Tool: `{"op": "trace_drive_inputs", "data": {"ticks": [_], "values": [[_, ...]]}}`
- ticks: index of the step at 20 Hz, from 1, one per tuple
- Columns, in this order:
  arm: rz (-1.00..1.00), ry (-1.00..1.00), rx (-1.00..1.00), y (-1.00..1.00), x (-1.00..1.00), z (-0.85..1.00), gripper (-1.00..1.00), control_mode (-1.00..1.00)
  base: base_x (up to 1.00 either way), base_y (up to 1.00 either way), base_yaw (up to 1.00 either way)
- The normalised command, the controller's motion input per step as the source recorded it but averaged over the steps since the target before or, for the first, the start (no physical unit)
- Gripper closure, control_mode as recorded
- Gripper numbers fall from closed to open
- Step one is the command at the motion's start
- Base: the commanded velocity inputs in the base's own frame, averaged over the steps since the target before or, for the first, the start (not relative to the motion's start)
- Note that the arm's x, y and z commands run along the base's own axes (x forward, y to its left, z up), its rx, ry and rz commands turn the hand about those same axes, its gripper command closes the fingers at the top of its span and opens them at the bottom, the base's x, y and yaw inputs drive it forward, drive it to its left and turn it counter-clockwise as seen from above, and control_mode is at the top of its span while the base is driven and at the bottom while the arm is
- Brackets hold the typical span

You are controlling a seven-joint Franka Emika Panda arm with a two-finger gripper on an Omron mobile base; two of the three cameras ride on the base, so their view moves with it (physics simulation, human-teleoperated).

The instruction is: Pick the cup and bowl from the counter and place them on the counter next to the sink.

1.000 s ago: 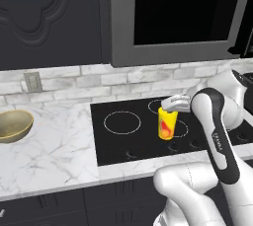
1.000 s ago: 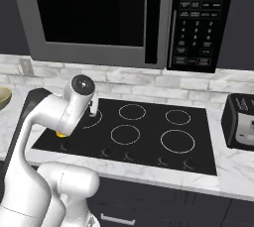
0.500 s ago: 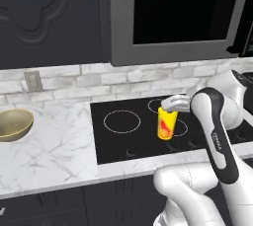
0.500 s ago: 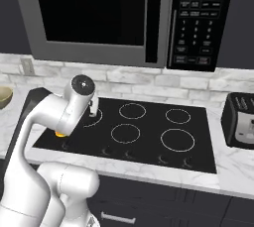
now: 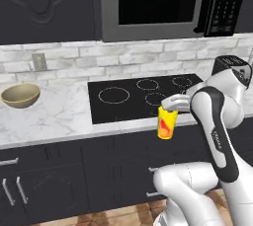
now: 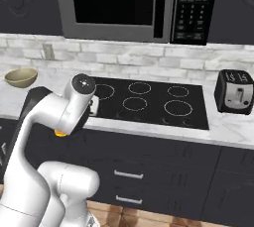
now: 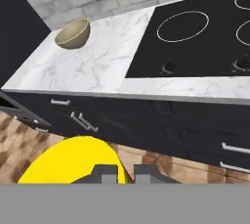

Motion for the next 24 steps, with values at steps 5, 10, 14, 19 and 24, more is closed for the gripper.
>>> {"op": "trace_drive_inputs", "data": {"ticks": [5, 10, 14, 19, 24], "values": [[0.00, 0.00, 0.00, 0.00, 0.00, 0.00, 1.00, 1.00, -0.03, -0.20, 0.01], [0.00, 0.00, 0.00, 0.00, 0.00, 0.00, 1.00, 1.00, 0.03, -0.48, 0.59], [0.00, 0.00, 0.00, 0.00, 0.00, 0.00, 1.00, 1.00, 0.01, -0.09, 0.99], [0.00, 0.00, 0.00, 0.00, 0.00, 0.00, 1.00, 1.00, 0.02, -0.19, 0.97], [0.00, 0.00, 0.00, 0.00, 0.00, 0.00, 1.00, 1.00, 0.00, -0.21, 0.96]]}}
